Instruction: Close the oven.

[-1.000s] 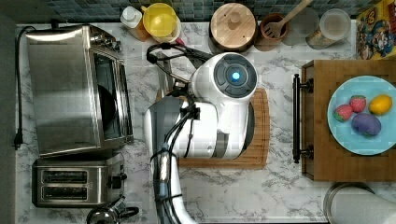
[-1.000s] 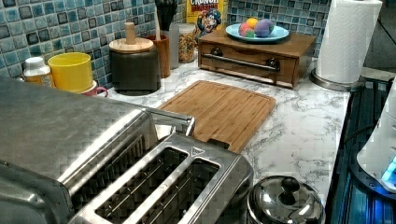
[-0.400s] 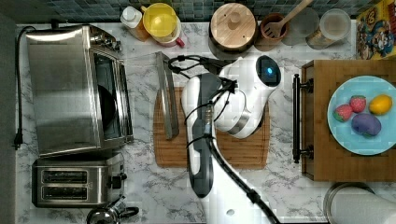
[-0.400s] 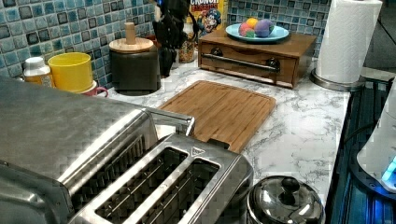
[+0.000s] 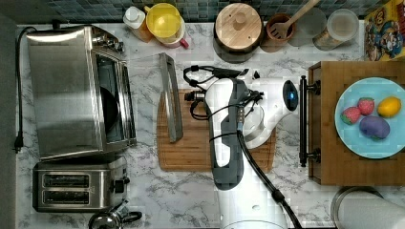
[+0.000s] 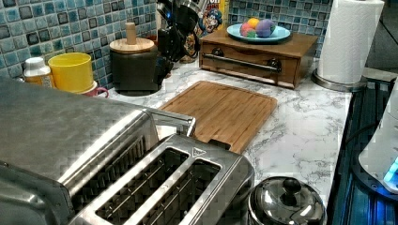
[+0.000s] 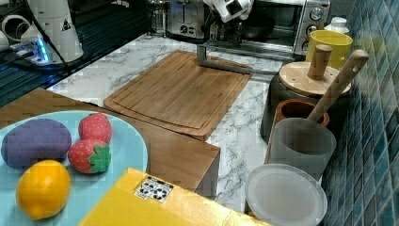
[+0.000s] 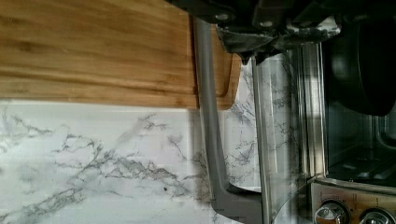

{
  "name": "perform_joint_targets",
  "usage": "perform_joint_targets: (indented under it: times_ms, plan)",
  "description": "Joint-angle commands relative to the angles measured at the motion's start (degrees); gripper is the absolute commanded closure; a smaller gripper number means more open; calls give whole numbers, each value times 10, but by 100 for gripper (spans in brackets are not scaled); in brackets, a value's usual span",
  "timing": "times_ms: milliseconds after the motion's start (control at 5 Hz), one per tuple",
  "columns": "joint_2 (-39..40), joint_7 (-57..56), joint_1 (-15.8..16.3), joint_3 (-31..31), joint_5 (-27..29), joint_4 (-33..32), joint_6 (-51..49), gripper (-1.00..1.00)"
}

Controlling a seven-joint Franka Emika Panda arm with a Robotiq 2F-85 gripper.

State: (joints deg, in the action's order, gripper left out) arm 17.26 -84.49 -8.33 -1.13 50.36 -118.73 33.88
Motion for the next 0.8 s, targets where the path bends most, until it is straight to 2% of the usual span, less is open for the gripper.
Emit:
perform_joint_targets:
  times_ms: [200,400,800]
  plan:
    - [82,-81,-8,-37,56,59,65,100]
    - [101,-92,0,-41,83,70,65,100]
    - [94,-110,-30,-68,148,89,26,100]
